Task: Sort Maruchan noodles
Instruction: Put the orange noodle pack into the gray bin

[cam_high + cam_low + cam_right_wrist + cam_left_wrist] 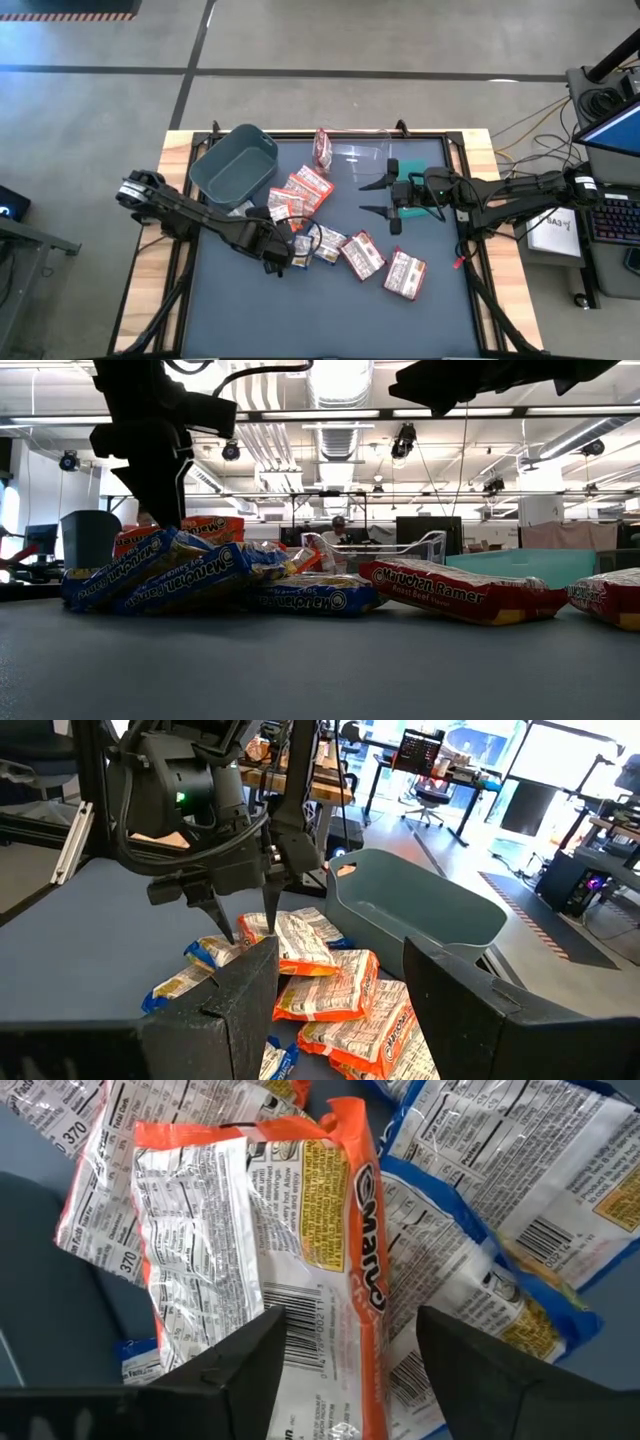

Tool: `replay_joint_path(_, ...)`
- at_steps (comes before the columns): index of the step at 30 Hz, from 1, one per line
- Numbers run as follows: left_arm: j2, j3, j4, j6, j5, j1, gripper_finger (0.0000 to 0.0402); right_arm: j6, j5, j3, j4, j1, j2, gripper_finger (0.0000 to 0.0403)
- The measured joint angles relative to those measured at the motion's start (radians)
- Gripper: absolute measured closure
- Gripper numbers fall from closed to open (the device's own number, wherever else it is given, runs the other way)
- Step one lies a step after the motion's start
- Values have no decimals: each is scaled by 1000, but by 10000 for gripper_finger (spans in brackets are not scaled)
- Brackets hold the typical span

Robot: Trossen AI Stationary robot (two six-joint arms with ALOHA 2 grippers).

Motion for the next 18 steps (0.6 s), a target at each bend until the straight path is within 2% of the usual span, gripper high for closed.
replay_joint_path(12, 0, -8, 6, -5, -7, 0, 194, 0, 0, 0, 0, 0, 0, 200)
replay_joint_path(18, 0, -32, 35, -12, -17, 0, 216, 0, 0, 0, 0, 0, 0, 200)
